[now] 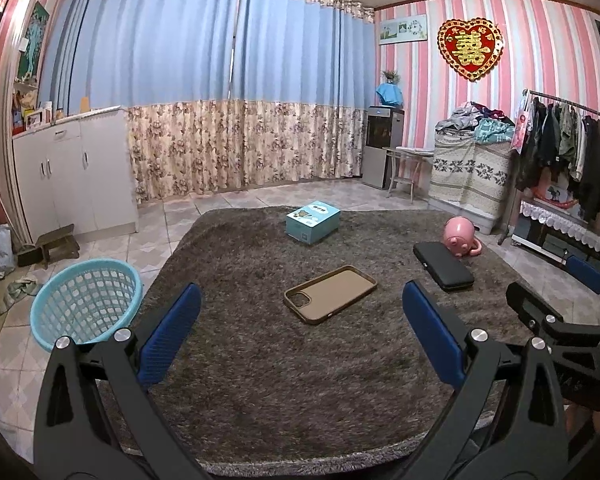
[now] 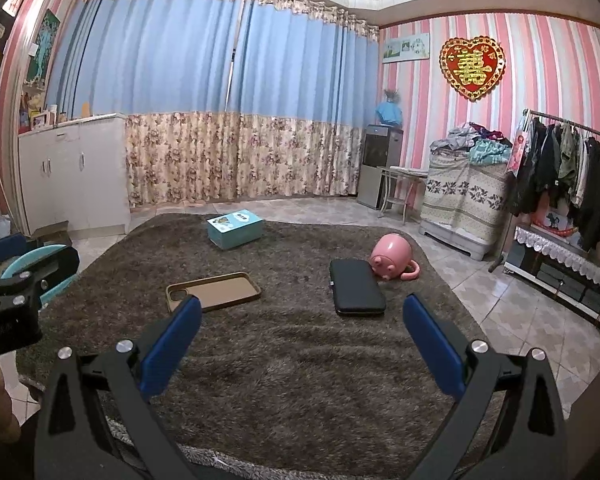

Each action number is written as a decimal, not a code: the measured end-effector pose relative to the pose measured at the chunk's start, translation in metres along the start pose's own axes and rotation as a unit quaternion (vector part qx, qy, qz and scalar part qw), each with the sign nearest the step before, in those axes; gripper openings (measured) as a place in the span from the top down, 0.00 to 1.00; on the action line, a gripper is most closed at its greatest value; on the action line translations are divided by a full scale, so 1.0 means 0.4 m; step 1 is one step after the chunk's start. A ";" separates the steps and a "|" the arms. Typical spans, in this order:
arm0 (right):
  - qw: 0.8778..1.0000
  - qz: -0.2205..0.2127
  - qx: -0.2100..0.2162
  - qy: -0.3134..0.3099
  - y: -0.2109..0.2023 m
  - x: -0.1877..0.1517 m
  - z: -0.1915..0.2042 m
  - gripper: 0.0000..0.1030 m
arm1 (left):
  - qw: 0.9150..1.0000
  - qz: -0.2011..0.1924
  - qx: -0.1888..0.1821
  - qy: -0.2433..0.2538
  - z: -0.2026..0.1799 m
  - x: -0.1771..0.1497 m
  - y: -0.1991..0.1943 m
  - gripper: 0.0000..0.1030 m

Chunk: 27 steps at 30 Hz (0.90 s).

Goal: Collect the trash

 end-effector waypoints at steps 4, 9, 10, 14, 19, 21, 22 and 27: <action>1.000 0.002 0.003 0.003 0.004 -0.002 -0.001 0.04 | 1.000 0.001 0.001 -0.001 0.002 0.000 0.003 0.05; 1.000 0.001 0.005 0.002 0.010 -0.001 0.002 0.04 | 1.000 0.001 0.001 0.000 0.001 -0.002 0.004 0.05; 1.000 0.001 0.006 0.003 0.009 -0.002 0.003 0.04 | 1.000 0.001 0.001 -0.001 0.001 -0.002 0.004 0.05; 1.000 0.003 0.011 0.007 0.016 -0.003 0.006 0.04 | 1.000 0.001 0.001 -0.002 0.002 -0.001 0.003 0.05; 1.000 0.003 0.012 0.007 0.018 -0.003 0.007 0.04 | 1.000 0.001 0.002 0.000 0.001 -0.003 0.004 0.05; 1.000 0.003 0.012 0.006 0.017 -0.003 0.008 0.04 | 1.000 0.001 0.002 0.000 0.002 -0.004 0.005 0.05; 1.000 0.002 0.011 0.006 0.016 -0.002 0.007 0.04 | 1.000 0.001 0.001 -0.001 0.002 -0.003 0.004 0.05; 1.000 0.000 0.013 0.007 0.027 -0.001 0.009 0.04 | 1.000 -0.001 0.003 -0.002 0.006 -0.002 0.007 0.05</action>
Point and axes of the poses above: each gripper's, at about its wrist camera, not at the fingertips, and y roughly the way its jaws point, z to its left, x to its top, the point moved 7 cm from there along y, roughly the way its jaws point, and after that the axes turned 8 degrees about -y, right-handed, at the moved point
